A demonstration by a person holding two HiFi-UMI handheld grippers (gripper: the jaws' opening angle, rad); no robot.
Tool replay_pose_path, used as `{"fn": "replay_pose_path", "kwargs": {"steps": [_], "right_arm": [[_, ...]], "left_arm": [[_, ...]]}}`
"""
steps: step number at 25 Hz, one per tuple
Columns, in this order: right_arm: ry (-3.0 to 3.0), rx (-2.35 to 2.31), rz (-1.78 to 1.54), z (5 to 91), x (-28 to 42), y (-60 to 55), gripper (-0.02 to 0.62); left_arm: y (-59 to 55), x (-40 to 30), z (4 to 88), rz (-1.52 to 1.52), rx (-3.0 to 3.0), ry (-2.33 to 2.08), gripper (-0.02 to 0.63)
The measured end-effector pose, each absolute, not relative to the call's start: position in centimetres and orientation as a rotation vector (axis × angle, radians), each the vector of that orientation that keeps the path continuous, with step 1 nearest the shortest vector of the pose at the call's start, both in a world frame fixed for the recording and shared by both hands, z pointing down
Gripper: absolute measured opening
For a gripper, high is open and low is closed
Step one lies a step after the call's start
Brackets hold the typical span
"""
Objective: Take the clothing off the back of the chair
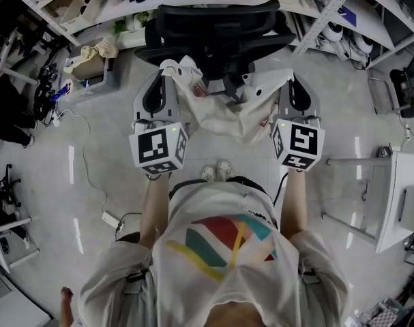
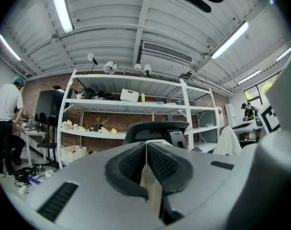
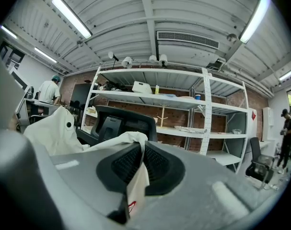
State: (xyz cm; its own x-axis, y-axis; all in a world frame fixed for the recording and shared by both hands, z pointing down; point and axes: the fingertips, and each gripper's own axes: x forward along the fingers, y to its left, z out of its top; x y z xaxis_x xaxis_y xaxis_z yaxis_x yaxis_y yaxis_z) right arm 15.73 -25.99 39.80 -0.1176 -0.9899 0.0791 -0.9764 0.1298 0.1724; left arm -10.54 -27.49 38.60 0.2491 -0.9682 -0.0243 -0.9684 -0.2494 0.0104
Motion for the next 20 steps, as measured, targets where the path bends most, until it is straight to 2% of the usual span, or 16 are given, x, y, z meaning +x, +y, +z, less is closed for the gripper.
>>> {"fn": "replay_pose_path", "kwargs": {"steps": [20], "right_arm": [[-2.213,1.95,-0.136,39.77,15.17,-25.6,0.008]], "left_arm": [[-27.06,-11.36,38.74,0.058,-2.468,1.972,0.018]]}}
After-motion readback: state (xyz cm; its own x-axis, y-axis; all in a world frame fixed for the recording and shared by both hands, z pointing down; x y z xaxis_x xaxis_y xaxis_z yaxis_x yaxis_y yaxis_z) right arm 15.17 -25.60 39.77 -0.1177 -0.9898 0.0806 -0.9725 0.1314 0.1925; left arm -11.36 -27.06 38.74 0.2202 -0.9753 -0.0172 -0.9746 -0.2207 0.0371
